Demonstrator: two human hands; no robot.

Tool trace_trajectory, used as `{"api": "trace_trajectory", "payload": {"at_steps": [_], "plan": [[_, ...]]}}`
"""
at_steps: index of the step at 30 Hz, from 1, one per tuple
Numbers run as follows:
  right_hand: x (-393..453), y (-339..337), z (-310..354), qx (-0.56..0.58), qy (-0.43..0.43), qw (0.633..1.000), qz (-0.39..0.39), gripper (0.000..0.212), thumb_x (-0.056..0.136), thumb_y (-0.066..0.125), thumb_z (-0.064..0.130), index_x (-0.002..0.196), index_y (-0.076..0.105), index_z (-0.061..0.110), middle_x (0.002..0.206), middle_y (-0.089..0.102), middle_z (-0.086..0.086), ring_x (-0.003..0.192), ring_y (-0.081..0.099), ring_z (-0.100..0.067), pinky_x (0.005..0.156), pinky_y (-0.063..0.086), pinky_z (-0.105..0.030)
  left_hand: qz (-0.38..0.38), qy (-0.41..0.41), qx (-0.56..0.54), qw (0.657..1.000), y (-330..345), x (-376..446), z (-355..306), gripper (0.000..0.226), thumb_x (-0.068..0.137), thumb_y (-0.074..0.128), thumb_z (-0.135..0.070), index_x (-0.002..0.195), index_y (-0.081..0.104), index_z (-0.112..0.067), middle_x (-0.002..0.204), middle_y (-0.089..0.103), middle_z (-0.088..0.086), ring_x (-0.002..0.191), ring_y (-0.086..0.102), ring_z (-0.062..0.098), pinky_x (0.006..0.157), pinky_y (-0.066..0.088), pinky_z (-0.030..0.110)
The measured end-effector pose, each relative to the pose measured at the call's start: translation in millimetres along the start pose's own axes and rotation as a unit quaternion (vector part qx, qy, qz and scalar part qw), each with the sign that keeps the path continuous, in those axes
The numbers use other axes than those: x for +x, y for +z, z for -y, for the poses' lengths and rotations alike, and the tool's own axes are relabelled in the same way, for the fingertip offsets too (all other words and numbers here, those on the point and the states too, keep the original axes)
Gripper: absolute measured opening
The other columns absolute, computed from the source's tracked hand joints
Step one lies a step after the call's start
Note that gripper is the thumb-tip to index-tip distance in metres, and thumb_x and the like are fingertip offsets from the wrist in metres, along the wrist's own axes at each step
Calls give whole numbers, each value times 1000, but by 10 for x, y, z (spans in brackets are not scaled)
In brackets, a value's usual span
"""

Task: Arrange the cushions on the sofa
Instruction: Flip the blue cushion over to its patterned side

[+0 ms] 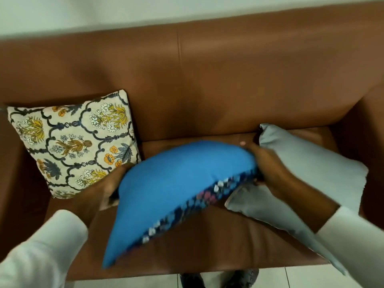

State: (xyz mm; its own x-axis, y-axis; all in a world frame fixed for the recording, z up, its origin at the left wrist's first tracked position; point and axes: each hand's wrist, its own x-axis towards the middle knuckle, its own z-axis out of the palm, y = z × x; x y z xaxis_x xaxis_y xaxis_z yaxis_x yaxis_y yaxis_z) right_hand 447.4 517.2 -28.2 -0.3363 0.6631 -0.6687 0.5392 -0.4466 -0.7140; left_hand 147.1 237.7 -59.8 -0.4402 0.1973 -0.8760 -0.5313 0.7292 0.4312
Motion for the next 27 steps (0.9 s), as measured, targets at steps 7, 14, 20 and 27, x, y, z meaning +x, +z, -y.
{"api": "trace_trajectory", "payload": {"at_steps": [7,14,20,27], "plan": [[433,188,863,119,-115,984,-60,81,97,26,89,78,62,20,65,60,-6,45,54,-16,53,43,-26,49,31,-175,983,291,199,-692,48,116,44,-52,111,73,-14,99,74,10,75,66,18,52,58,20],[843,908,7,-362,-374,798,-304,69,114,48,55,173,33,23,169,38,-25,148,43,-50,117,40,-67,-318,436,-132,832,1102,231,-558,56,119,38,-50,164,46,-19,163,51,8,157,48,31,125,46,53],[1259,768,-174,-430,-442,764,-190,64,118,25,58,177,22,34,188,11,-4,170,3,-53,126,21,-82,-282,570,487,599,1381,683,-636,75,110,34,-75,177,28,-41,188,22,-3,175,19,33,131,6,82],[1487,646,-266,-293,-408,847,-175,85,114,31,66,178,8,17,185,-6,5,174,4,-38,140,12,-55,-309,547,460,628,898,900,-949,75,112,33,-70,177,28,-32,186,29,-2,172,28,26,139,11,54]]}}
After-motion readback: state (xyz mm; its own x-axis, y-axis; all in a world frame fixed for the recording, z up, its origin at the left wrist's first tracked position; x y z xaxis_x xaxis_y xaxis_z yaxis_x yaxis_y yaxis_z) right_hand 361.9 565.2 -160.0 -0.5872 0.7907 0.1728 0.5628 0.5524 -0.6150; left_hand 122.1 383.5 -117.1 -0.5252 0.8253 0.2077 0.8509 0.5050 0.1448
